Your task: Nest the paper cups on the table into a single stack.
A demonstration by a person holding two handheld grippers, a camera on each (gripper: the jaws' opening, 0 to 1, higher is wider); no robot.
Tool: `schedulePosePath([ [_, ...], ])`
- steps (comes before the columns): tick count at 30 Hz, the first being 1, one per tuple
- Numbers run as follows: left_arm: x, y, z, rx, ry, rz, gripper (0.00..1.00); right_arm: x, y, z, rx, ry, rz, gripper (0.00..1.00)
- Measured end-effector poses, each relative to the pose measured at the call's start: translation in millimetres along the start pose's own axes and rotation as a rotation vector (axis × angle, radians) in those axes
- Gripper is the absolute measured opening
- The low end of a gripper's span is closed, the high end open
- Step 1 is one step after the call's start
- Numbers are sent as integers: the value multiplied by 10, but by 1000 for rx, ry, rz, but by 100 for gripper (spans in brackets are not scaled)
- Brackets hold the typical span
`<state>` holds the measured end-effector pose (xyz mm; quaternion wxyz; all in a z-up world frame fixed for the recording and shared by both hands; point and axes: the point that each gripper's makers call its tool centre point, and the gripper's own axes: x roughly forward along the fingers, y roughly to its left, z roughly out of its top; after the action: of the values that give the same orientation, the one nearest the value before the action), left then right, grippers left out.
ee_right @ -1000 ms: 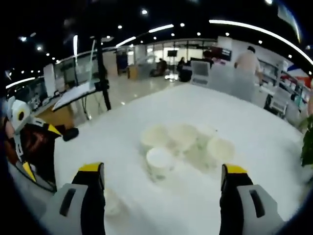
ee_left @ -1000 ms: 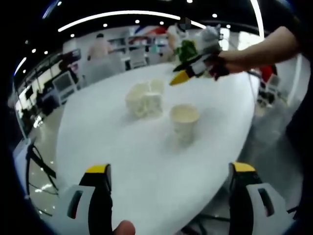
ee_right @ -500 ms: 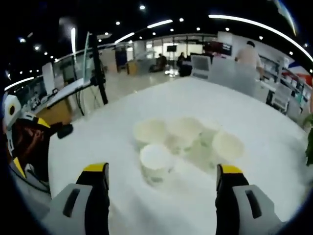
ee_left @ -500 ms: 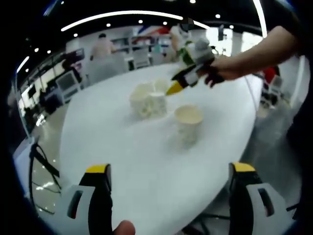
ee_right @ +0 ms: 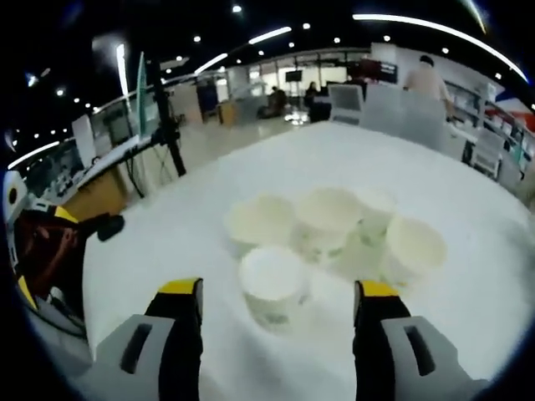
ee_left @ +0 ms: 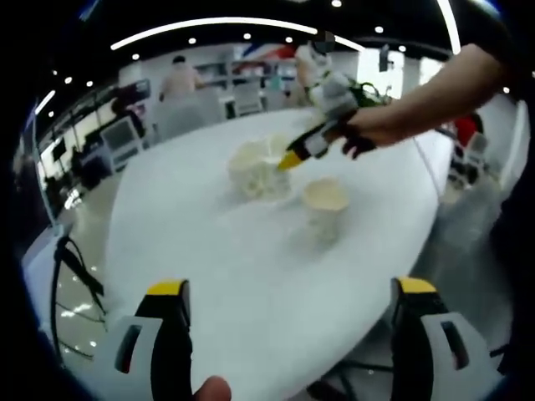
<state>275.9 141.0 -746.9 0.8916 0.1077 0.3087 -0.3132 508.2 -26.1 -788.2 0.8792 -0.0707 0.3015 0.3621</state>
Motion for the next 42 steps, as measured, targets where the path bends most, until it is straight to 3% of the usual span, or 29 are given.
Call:
schedulePosePath([
  [6,-35,11,-47,-8,8,9,99,51,-16,-10,26,13,25,53],
  [10,-38,4,-69,-11,13,11,99,67,48,-19,31,17,44,50],
  [19,-41,-27,-93,-11,23,9,99,144,101,17,29,10,46,49],
  [26,-66,-25,-97,-15,21,17,99,205,114,1,-10,20,67,37],
  [30,-70,-38,-116,-14,27,14,99,224,91,-20,-14,26,75,36],
  [42,-52,-80,-82,-11,15,3,99,38,147,-16,-12,47,99,35],
])
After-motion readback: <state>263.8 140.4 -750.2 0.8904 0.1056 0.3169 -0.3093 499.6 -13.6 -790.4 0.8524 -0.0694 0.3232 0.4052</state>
